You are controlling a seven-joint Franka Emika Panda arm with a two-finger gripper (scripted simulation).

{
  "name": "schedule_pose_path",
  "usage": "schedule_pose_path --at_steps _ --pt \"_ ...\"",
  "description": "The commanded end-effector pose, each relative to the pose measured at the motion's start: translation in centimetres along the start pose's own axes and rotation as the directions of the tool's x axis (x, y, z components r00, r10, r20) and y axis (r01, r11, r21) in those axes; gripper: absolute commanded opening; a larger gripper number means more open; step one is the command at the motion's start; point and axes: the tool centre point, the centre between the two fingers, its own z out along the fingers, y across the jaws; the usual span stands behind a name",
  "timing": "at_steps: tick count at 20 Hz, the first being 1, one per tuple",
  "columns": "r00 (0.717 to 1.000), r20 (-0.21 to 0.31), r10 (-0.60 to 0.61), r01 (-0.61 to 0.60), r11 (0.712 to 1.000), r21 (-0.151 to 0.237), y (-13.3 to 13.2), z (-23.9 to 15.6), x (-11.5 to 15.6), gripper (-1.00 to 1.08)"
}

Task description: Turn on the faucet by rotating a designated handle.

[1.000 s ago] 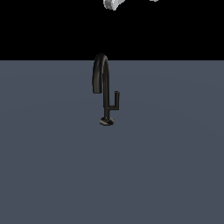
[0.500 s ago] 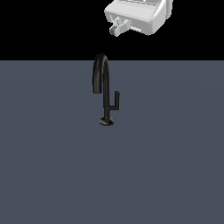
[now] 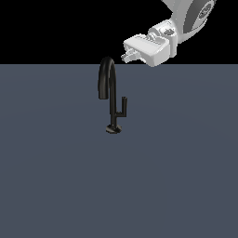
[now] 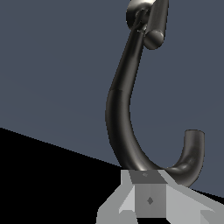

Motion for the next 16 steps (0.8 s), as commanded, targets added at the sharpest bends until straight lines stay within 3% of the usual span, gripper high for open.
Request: schedule_pose_path --at_steps 1,9,16 --pt "0.997 0.053 0.053 -0.055 0.997 0.054 -0.4 0.2 2.2 -1.00" --pt "0.950 0.238 0.202 -0.252 0.945 0.206 -1.0 1.8 9.3 -1.00" --pt "0.889 0.365 0.275 -0.387 0.878 0.281 -0.9 3.6 13.9 -1.00"
